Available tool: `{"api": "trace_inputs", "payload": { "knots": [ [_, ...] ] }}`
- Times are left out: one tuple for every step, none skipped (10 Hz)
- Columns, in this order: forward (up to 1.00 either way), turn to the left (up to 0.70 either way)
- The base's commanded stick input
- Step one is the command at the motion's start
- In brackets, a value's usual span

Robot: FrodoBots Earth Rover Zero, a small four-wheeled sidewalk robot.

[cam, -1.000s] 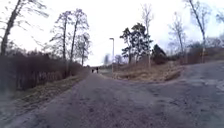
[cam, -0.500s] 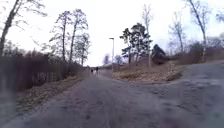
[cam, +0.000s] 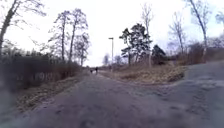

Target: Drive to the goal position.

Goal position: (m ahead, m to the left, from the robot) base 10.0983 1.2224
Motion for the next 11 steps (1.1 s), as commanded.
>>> {"api": "trace_inputs", "payload": {
  "knots": [
    [0.50,0.01],
    [0.50,0.01],
    [0.50,0.01],
    [0.50,0.01],
    [0.50,0.01],
    [0.50,0.01],
    [0.50,0.01],
    [0.50,0.01],
    [0.50,0.01],
    [0.50,0.01],
    [0.50,0.01]
  ]
}}
